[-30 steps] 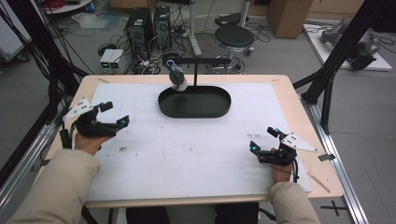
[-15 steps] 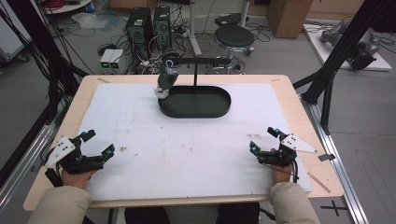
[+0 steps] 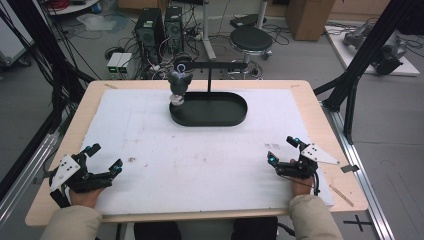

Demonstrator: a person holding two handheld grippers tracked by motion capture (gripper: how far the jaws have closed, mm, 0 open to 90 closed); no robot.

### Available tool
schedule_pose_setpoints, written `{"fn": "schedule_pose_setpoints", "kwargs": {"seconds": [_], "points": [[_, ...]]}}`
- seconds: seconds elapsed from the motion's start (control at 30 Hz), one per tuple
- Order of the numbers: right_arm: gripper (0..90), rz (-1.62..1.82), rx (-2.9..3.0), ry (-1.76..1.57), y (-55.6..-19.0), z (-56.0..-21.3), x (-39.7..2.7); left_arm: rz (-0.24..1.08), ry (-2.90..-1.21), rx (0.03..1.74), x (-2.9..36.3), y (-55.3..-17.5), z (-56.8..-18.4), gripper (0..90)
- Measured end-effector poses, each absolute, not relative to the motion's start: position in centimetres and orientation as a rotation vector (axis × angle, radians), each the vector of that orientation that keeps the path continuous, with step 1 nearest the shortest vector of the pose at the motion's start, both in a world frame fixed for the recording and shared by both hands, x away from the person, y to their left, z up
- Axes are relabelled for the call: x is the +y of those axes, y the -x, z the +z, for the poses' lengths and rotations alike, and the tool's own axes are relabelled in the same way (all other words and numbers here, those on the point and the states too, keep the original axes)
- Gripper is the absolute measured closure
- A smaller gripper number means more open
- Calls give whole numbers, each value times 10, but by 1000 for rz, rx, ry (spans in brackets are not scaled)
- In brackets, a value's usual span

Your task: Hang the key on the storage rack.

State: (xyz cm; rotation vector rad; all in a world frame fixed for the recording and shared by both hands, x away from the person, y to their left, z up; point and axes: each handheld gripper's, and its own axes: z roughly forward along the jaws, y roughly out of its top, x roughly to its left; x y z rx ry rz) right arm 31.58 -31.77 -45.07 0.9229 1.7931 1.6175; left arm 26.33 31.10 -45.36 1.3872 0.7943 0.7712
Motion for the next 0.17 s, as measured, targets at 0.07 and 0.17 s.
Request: {"fn": "schedule_pose_setpoints", "kwargs": {"seconds": [0.07,0.17], "points": [[17,1613,1793,-918,-316,-451,-318,773,-1383,793,311,-263,-454,17],[16,1616,1794,-924,-316,-451,-318,777,-1392,788,311,-263,-454,17]]}}
